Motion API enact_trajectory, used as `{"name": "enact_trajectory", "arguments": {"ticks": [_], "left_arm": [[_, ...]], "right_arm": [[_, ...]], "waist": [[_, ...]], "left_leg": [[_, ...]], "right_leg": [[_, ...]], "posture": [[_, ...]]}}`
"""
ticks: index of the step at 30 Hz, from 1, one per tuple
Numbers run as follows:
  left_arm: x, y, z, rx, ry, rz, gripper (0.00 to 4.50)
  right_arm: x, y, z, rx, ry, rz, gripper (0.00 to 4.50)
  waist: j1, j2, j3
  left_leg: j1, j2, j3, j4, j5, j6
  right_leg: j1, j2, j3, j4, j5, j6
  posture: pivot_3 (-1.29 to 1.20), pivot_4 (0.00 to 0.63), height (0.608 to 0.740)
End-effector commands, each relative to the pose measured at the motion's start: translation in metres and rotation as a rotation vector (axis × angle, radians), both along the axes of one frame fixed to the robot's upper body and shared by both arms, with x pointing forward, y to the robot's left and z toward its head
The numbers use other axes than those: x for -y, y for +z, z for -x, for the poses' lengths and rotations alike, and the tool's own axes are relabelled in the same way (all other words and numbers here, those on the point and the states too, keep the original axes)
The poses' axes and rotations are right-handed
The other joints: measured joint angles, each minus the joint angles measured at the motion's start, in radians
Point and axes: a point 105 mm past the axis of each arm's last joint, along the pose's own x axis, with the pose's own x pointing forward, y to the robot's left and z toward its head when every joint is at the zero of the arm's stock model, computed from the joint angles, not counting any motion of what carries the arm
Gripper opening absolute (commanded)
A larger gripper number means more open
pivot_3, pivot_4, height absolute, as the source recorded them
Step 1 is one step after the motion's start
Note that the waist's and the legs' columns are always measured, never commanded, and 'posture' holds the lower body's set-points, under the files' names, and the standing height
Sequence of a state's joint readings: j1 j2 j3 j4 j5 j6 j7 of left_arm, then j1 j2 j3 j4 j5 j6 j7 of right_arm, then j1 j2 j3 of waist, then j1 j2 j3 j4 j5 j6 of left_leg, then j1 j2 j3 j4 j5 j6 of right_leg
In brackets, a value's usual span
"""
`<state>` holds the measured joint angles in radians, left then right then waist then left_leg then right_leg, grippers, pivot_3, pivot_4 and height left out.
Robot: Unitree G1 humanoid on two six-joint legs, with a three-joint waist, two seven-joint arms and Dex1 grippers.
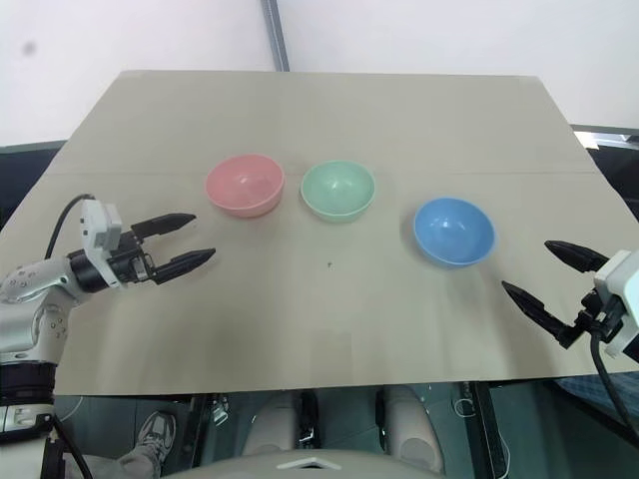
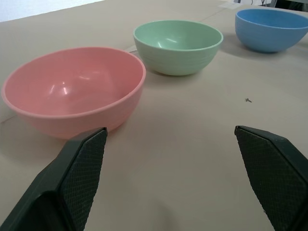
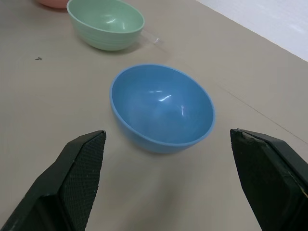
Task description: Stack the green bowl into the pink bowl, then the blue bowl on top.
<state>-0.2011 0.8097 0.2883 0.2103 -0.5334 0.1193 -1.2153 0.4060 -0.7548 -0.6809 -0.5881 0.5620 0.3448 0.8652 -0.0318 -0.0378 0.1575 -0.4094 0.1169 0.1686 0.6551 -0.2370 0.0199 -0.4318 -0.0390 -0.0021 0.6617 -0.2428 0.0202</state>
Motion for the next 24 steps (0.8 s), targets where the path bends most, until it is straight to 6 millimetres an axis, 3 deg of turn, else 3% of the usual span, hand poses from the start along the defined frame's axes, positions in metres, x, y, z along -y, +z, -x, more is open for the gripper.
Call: {"name": "enact_trajectory", "arguments": {"ticks": [1,16,20,24], "left_arm": [[0.002,0.009,0.001,0.029,-0.013,-0.006,4.48],[0.028,0.016,-0.006,0.031,-0.091,0.015,4.48],[0.036,0.011,-0.02,0.032,0.02,-0.115,4.48],[0.05,0.033,-0.044,0.144,0.114,-0.259,4.48]], "right_arm": [[-0.004,0.012,-0.002,0.042,0.021,0.018,4.5],[-0.022,0.016,-0.012,0.057,0.092,0.021,4.5],[-0.039,0.017,-0.018,0.066,0.156,0.011,4.5],[-0.075,0.017,-0.026,0.098,0.266,-0.018,4.5]], "waist": [[0.0,0.0,0.0],[0.021,0.0,0.0],[0.022,0.0,0.0],[0.023,0.0,0.0]], "left_leg": [[0.0,0.0,0.0,0.0,0.0,0.0],[-0.005,0.0,-0.007,0.007,0.0,0.0],[-0.006,0.0,-0.009,0.01,0.0,0.0],[-0.006,0.0,-0.01,0.011,0.0,0.0]], "right_leg": [[0.0,0.0,0.0,0.0,0.0,0.0],[0.001,0.0,-0.006,0.001,0.001,0.002],[0.002,0.0,-0.007,0.001,0.001,0.001],[0.002,0.0,-0.008,0.003,0.001,0.001]], "posture": [[0.0,0.15,0.74],[0.0,0.15,0.74],[0.0,0.15,0.74],[0.0,0.15,0.74]]}}
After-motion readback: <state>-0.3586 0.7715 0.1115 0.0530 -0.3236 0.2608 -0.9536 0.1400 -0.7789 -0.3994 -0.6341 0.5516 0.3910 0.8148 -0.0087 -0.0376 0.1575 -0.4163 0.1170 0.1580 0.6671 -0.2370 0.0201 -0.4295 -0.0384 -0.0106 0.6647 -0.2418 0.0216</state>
